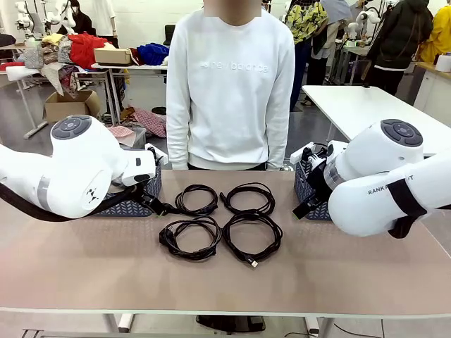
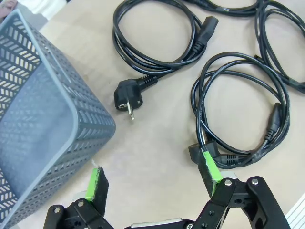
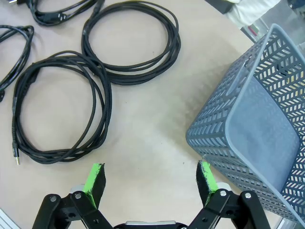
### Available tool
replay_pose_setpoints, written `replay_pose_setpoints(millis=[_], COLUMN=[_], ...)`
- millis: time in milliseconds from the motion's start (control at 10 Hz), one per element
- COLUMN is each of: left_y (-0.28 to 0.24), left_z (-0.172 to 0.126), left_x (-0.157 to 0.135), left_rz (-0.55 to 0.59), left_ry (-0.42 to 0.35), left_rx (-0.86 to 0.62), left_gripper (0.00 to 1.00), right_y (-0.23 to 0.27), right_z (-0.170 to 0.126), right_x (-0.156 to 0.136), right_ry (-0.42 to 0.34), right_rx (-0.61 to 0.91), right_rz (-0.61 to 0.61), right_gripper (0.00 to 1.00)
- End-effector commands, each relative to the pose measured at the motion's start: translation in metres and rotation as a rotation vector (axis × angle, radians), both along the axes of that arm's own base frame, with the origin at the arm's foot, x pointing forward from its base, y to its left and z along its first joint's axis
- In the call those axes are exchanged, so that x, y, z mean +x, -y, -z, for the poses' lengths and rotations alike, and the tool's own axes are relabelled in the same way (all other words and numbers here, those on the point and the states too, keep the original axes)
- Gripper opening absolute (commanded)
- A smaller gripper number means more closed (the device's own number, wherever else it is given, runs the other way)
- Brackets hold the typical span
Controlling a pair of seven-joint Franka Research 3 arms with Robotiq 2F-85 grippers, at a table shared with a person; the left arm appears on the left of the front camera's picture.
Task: Organize the cables according to human instructions.
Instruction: Pick up a bundle of cables and place it in the basket indicated by the human.
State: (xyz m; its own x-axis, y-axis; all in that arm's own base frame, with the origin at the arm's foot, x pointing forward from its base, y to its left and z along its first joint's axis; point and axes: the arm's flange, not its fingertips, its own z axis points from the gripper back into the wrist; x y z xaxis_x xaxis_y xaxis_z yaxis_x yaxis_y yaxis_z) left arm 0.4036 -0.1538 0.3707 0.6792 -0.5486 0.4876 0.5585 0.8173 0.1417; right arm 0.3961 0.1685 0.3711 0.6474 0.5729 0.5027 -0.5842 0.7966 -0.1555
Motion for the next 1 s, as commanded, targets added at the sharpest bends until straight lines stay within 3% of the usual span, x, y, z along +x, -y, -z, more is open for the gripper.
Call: replay_pose_setpoints(millis=[0, 300, 900], left_y=[-0.004, -0.027, -0.068], left_z=[-0.008, -0.03, -0.084], left_x=[0.0, -0.006, -0.03], left_rz=[-0.006, 0.003, 0.183], left_ry=[0.003, 0.012, 0.024], left_rx=[-0.018, -0.054, -0.149], left_gripper=[1.0, 1.0, 1.0], right_y=[0.004, 0.028, 0.063], right_z=[-0.004, -0.024, -0.072], right_x=[0.002, 0.0, -0.027], right_ry=[0.0, -0.004, 0.056], right_rx=[0.027, 0.078, 0.189], right_rz=[-0.022, -0.07, -0.219], right_gripper=[1.0, 1.0, 1.0])
